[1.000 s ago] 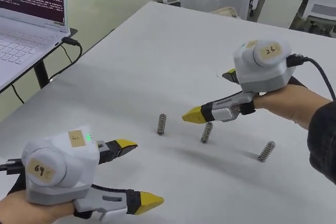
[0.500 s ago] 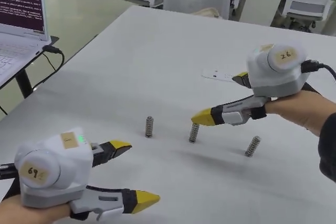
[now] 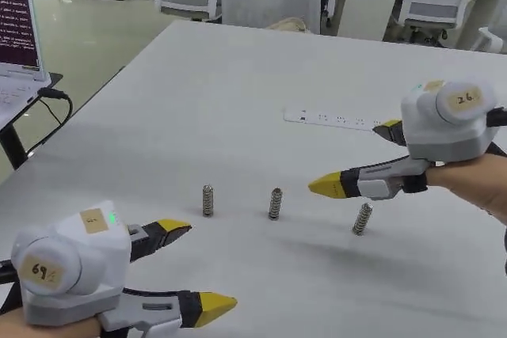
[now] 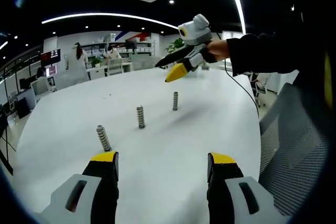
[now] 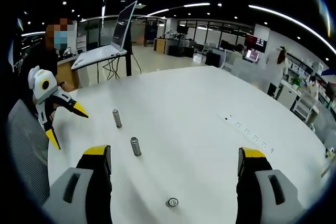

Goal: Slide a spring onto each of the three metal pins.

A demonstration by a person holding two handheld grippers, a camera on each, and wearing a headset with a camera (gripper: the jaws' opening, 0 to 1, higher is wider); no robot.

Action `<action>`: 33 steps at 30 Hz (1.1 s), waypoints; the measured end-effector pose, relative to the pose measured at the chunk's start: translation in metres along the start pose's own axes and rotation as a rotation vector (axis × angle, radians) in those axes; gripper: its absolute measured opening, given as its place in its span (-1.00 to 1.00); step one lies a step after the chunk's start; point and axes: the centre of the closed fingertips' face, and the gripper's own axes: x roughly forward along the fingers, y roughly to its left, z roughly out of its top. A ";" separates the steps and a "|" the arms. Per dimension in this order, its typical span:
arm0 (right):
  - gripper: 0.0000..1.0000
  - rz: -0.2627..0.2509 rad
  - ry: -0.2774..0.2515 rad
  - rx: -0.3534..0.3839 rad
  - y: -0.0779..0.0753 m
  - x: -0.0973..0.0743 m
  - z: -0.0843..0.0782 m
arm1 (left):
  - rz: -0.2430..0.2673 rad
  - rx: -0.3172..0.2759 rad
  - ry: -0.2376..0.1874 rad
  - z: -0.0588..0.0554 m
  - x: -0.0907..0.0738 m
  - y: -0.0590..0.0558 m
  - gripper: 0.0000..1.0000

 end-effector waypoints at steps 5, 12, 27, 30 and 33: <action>0.99 -0.015 0.002 0.012 0.002 -0.011 -0.011 | 0.001 -0.005 0.000 0.000 -0.001 0.000 0.30; 0.99 -0.031 0.001 0.028 0.009 -0.025 -0.026 | 0.011 -0.013 -0.007 0.004 -0.004 0.001 0.30; 0.99 -0.039 -0.013 0.086 0.034 -0.043 -0.055 | 0.026 -0.021 -0.021 0.007 -0.006 0.003 0.29; 0.99 -0.038 -0.015 0.088 0.040 -0.046 -0.060 | 0.030 -0.023 -0.024 0.008 -0.006 0.004 0.29; 0.99 -0.036 -0.023 0.096 0.045 -0.050 -0.060 | 0.032 -0.025 -0.027 0.008 -0.007 0.004 0.29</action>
